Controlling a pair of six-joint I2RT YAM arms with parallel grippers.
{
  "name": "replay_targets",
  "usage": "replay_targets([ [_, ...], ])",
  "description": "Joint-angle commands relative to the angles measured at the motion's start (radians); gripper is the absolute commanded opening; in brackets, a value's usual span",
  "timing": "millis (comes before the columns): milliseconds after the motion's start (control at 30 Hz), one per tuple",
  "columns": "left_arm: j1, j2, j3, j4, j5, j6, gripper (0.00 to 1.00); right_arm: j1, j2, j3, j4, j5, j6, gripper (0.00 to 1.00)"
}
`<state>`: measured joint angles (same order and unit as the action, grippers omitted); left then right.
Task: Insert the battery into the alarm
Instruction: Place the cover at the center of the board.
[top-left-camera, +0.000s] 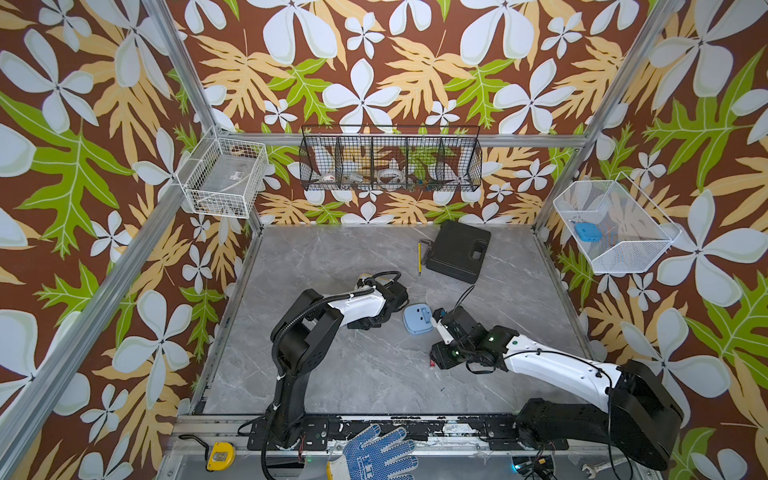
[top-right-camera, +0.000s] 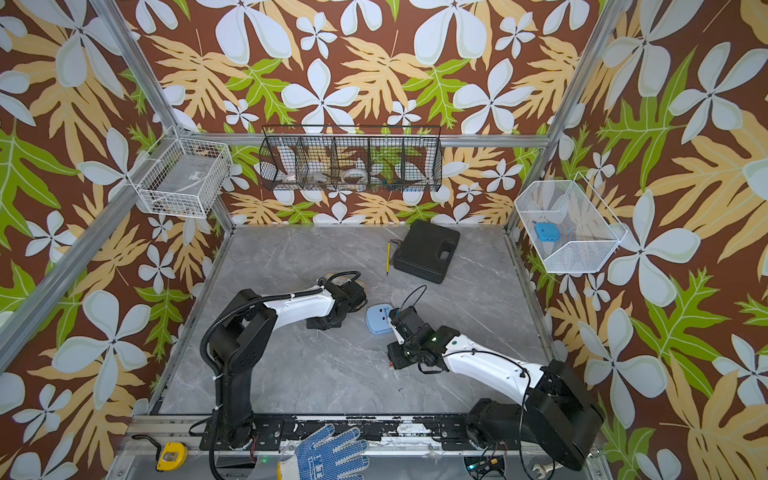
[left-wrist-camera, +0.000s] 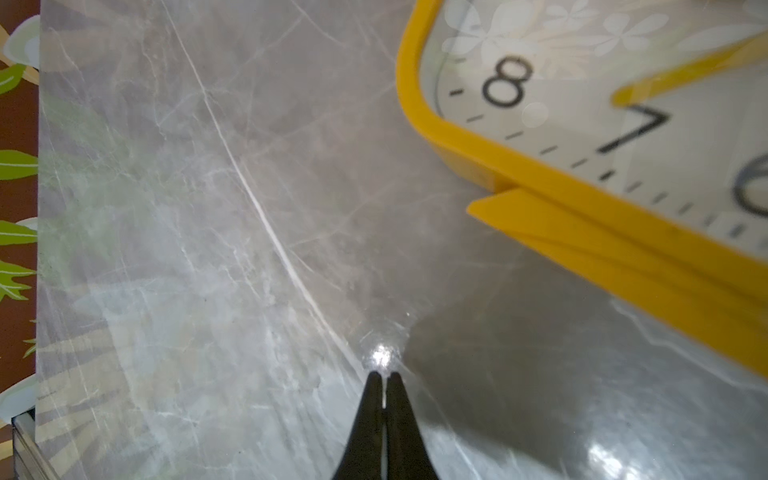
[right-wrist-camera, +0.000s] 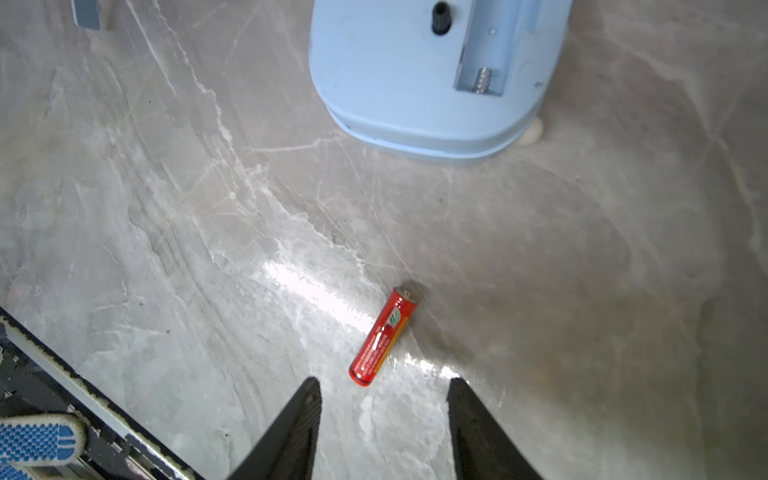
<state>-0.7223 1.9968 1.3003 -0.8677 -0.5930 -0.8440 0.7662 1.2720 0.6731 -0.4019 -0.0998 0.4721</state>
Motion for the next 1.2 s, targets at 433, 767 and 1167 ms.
replay_targets([
  [433, 0.000, 0.026, 0.004, 0.030, 0.077, 0.107, 0.07, 0.010, 0.126, 0.019, 0.083, 0.020, 0.030, 0.54],
  [767, 0.000, -0.032, -0.019, 0.062, 0.129, 0.093, 0.16, 0.009, 0.163, 0.028, 0.057, 0.047, -0.030, 0.47],
  [1167, 0.000, -0.122, -0.016, 0.078, 0.139, 0.075, 0.23, 0.009, 0.210, 0.009, 0.071, 0.049, -0.029, 0.43],
])
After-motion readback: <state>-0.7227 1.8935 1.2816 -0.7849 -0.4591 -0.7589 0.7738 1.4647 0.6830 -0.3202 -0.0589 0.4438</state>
